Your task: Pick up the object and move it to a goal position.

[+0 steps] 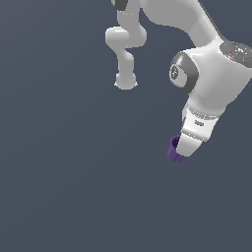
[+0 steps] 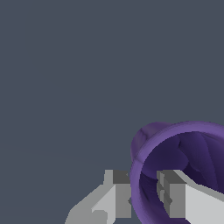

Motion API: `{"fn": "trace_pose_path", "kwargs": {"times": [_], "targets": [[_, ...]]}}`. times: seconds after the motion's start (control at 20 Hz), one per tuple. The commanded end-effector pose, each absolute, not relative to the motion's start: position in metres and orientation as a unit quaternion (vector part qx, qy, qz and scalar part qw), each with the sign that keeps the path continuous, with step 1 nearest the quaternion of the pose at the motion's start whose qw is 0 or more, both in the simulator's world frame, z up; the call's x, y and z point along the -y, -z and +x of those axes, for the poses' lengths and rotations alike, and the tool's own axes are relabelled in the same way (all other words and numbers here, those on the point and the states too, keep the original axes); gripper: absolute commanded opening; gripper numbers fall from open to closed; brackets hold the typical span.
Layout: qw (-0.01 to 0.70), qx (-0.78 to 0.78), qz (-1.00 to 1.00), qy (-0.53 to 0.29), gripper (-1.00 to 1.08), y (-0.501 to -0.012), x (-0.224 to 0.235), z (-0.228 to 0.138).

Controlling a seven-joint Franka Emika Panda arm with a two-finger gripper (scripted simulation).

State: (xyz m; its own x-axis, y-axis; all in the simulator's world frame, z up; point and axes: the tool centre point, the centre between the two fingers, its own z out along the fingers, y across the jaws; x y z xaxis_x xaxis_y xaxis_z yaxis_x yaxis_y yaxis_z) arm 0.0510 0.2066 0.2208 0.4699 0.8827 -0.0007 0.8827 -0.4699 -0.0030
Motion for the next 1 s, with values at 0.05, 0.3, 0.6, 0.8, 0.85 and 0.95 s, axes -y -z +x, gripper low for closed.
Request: {"fn": "trace_pose_path", "kwargs": {"times": [0.05, 0.3, 0.6, 0.8, 0.85, 0.95], "targets": [[0.001, 0.515, -0.857, -0.001, -1.00, -0.230, -0.220, 0.062], [0.001, 0.515, -0.857, -0.001, -1.00, -0.239, -0.234, 0.073], [0.001, 0.515, -0.857, -0.001, -1.00, -0.245, -0.243, 0.081], [0.001, 0.515, -0.857, -0.001, -1.00, -0.246, -0.246, 0.084], [0.001, 0.515, -0.857, -0.001, -1.00, -0.247, -0.246, 0.084], [0.001, 0.515, -0.857, -0.001, -1.00, -0.247, -0.246, 0.085]]}}
